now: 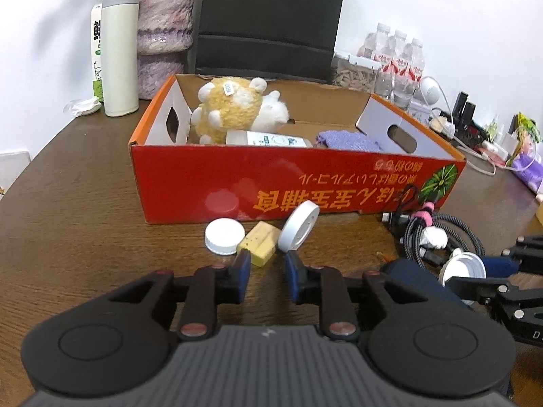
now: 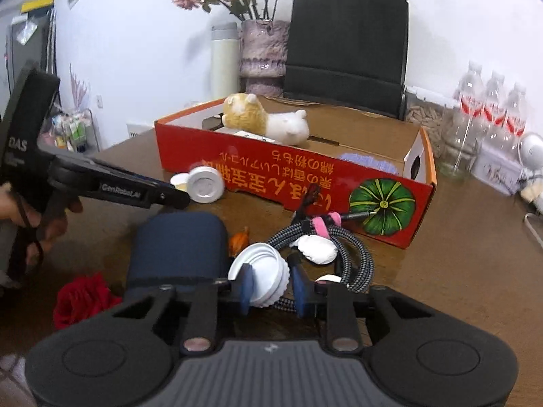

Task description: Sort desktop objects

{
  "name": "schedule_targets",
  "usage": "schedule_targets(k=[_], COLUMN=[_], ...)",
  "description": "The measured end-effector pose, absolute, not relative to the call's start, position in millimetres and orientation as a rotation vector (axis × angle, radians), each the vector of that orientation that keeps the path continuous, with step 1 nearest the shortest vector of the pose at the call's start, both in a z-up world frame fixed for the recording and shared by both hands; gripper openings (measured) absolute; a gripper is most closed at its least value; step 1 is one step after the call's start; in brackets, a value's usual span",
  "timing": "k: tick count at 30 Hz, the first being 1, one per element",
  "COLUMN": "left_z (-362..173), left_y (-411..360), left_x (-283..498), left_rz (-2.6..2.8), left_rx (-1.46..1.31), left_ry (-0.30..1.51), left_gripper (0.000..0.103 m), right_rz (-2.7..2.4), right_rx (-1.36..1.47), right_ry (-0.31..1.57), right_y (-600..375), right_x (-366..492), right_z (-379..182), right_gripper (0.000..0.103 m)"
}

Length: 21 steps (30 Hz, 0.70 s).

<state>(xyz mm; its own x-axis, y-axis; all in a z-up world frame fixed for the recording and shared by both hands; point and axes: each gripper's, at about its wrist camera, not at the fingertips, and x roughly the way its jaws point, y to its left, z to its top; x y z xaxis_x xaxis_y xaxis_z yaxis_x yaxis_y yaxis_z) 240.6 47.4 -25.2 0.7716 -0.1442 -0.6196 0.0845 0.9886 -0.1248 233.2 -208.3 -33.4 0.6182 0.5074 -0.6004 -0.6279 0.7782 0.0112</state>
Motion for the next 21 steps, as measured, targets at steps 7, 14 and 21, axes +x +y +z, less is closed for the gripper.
schedule_targets(k=[7,14,21], left_z=[-17.1,-8.9,-23.9], left_y=[35.4,10.4,-11.4], left_x=[245.4,264.2,275.8], left_rz=[-0.173,-0.199,-0.212], left_rx=[-0.084,0.014,0.093], left_ry=[0.63,0.576,0.622], left_gripper=[0.039,0.044,0.019], right_rz=[0.617,0.536,0.505], right_rx=[-0.051,0.075,0.12], right_ry=[0.591,0.59,0.596], right_y=[-227.0,-243.3,-253.0], right_x=[240.3,260.3,265.8], right_z=[-24.0,-22.2,-26.5], right_gripper=[0.011,0.011,0.011])
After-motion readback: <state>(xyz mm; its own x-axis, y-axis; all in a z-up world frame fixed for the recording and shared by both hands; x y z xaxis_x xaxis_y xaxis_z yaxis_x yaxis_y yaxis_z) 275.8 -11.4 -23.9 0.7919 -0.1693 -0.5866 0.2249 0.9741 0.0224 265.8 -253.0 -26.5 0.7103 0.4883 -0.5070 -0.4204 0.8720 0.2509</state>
